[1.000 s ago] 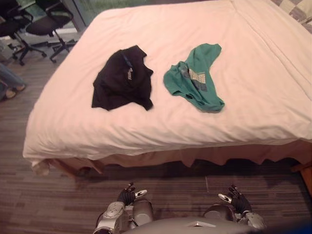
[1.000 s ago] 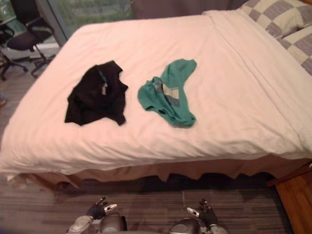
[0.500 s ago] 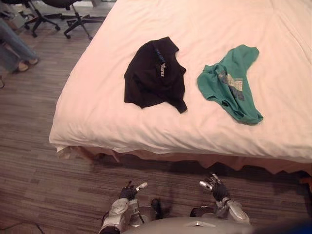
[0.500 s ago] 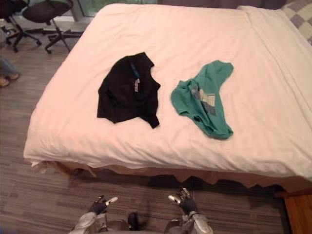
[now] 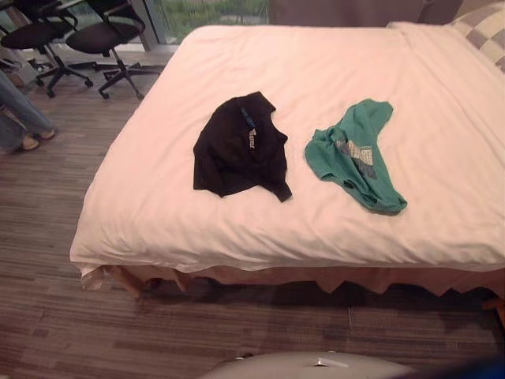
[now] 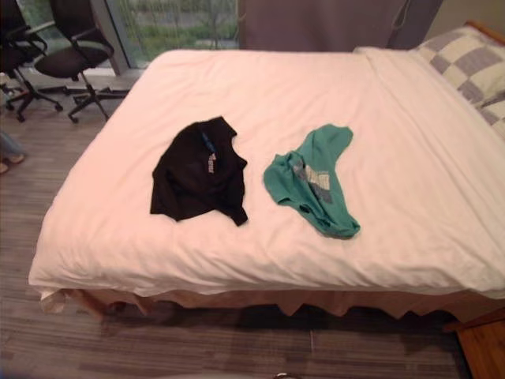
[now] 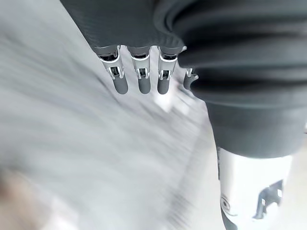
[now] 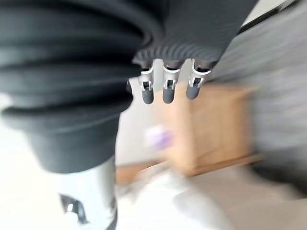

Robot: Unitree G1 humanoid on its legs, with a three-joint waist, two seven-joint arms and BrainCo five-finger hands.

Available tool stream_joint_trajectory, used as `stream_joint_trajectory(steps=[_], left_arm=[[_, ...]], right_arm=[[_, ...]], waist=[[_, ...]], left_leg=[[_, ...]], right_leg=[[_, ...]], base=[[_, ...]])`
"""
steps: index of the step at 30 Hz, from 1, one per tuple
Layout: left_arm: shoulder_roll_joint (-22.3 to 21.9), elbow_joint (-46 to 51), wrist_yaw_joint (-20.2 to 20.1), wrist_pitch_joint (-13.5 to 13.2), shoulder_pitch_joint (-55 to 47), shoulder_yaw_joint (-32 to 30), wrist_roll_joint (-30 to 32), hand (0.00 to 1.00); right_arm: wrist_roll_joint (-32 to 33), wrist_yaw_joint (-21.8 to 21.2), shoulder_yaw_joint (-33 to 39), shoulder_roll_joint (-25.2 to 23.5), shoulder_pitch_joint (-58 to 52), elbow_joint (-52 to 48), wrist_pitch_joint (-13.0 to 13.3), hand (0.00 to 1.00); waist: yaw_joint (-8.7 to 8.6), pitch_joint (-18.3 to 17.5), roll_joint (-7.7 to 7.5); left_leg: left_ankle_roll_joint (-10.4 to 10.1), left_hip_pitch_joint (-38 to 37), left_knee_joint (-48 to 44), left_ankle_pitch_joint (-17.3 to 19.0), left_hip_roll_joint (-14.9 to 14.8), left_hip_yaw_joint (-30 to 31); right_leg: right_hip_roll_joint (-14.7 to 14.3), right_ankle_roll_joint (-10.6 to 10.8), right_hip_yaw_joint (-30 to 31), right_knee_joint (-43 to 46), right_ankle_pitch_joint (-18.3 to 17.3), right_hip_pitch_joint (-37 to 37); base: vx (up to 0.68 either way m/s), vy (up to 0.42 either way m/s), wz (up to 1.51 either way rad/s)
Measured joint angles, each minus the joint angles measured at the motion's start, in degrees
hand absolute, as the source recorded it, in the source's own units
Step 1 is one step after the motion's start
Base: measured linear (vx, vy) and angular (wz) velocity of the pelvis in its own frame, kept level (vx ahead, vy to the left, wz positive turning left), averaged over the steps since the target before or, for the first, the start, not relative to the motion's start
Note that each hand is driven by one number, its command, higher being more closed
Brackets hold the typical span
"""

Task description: Tidy the bed and pick cloth on bed and put in laundry

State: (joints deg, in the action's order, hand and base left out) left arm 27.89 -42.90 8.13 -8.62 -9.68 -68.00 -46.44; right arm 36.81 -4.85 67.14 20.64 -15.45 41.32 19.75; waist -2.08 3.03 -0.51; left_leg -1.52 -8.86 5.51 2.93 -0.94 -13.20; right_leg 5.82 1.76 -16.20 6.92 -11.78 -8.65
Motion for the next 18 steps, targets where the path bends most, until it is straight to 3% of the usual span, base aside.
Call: stream_joint_trajectory(steps=[3, 5, 7, 9, 10, 12, 14, 15, 17, 18], left_arm=[[10.97, 4.51, -5.4, -5.43, 3.49, 1.09, 0.06, 0.0], [17.56, 5.69, -7.35, -7.15, 5.55, 3.42, 0.03, 0.0], [24.59, 5.86, -8.29, -9.6, 9.1, 9.94, 0.85, 0.0], [25.13, 6.87, -8.34, -11.13, 10.59, 16.61, 2.29, 0.0], [21.84, 11.46, -6.41, -17.01, 13.24, 23.25, 8.04, 0.0], [20.89, 16.76, -3.13, -13.68, 17.72, 30.24, 16.8, 0.0], [21.47, 16.15, -0.23, -8.08, 25.61, 42.44, 29.97, 0.0], [20.16, 16.88, 0.02, -7.41, 26.51, 43.7, 31.91, 0.0], [14.76, 19.2, -0.34, -2.36, 26.35, 48.5, 41.56, 0.0], [13.46, 19.17, -0.32, -0.89, 26.01, 49.38, 43.51, 0.0]], right_arm=[[-1.76, -4.09, 0.1, 8.91, 1.0, -5.08, 1.5, 0.0], [-2.04, -6.29, 0.17, 14.61, 3.0, -6.35, 1.81, 0.0], [-1.71, -8.89, -2.92, 20.69, 6.16, -8.31, 1.79, 0.0], [-1.62, -9.57, -8.45, 23.43, 9.21, -11.44, 1.35, 0.0], [-3.42, -8.67, -16.3, 23.56, 12.22, -18.13, -1.12, 0.0], [-4.83, -8.43, -26.56, 23.61, 15.67, -22.76, -3.83, 0.0], [-5.01, -10.02, -40.39, 21.57, 23.84, -24.12, -7.47, 0.0], [-5.01, -10.57, -41.35, 20.06, 25.01, -24.78, -7.88, 0.0], [-5.53, -11.21, -42.04, 14.13, 26.08, -26.51, -9.28, 0.0], [-5.73, -11.43, -42.34, 13.19, 25.9, -26.6, -9.64, 0.0]], waist=[[-0.06, -0.99, -0.49], [-0.08, -1.1, -0.17], [-0.01, -2.06, -0.43], [-0.1, -3.16, 1.06], [-0.71, -3.4, 1.17], [-0.62, -3.48, 1.2], [-0.56, -3.06, 1.31], [-0.57, -2.65, 1.48], [-0.93, -1.66, 1.21], [-1.16, -1.5, 1.18]], left_leg=[[0.28, -0.03, 0.02, -0.53, 0.35, 1.07], [0.48, 0.07, 0.15, -0.85, 0.52, 1.17], [0.56, 0.25, 0.36, -0.95, 0.63, 1.29], [0.64, 0.49, 0.34, -1.18, 0.78, 1.26], [0.8, 0.68, 0.33, -1.3, 0.78, 1.08], [0.72, 1.54, 0.33, -1.44, 0.55, 0.8], [0.74, 2.02, 0.05, -2.41, 0.0, -0.78], [0.76, 1.97, 0.05, -2.52, -0.14, -1.11], [0.84, 1.75, 0.04, -2.59, -0.28, -2.39], [0.86, 1.68, 0.04, -2.6, -0.32, -2.88]], right_leg=[[0.12, -0.21, 0.09, -0.05, -0.15, -0.32], [0.11, -0.2, 0.2, -0.01, -0.16, -0.26], [0.14, -0.15, 0.22, 0.15, -0.13, -0.08], [0.25, 0.01, 0.39, 0.16, 0.01, 0.24], [0.26, 0.05, 0.61, 0.32, 0.08, 0.89], [0.08, 0.0, 0.91, 0.97, 0.1, 2.25], [-0.51, -0.82, 2.39, 1.69, 0.63, 4.13], [-0.7, -1.03, 3.33, 1.75, 0.77, 4.29], [-0.98, -1.28, 5.62, 1.59, 0.93, 4.46], [-1.01, -1.48, 6.3, 1.55, 1.06, 4.6]], base=[[-0.07, -0.037, 0.08], [-0.08, -0.025, 0.06], [-0.07, -0.022, 0.03], [-0.02, -0.006, 0.0], [-0.05, 0.002, -0.02], [-0.06, -0.006, -0.05], [-0.01, -0.022, -0.26], [0.02, -0.014, -0.39], [0.06, -0.025, -0.38], [0.08, -0.023, -0.43]])
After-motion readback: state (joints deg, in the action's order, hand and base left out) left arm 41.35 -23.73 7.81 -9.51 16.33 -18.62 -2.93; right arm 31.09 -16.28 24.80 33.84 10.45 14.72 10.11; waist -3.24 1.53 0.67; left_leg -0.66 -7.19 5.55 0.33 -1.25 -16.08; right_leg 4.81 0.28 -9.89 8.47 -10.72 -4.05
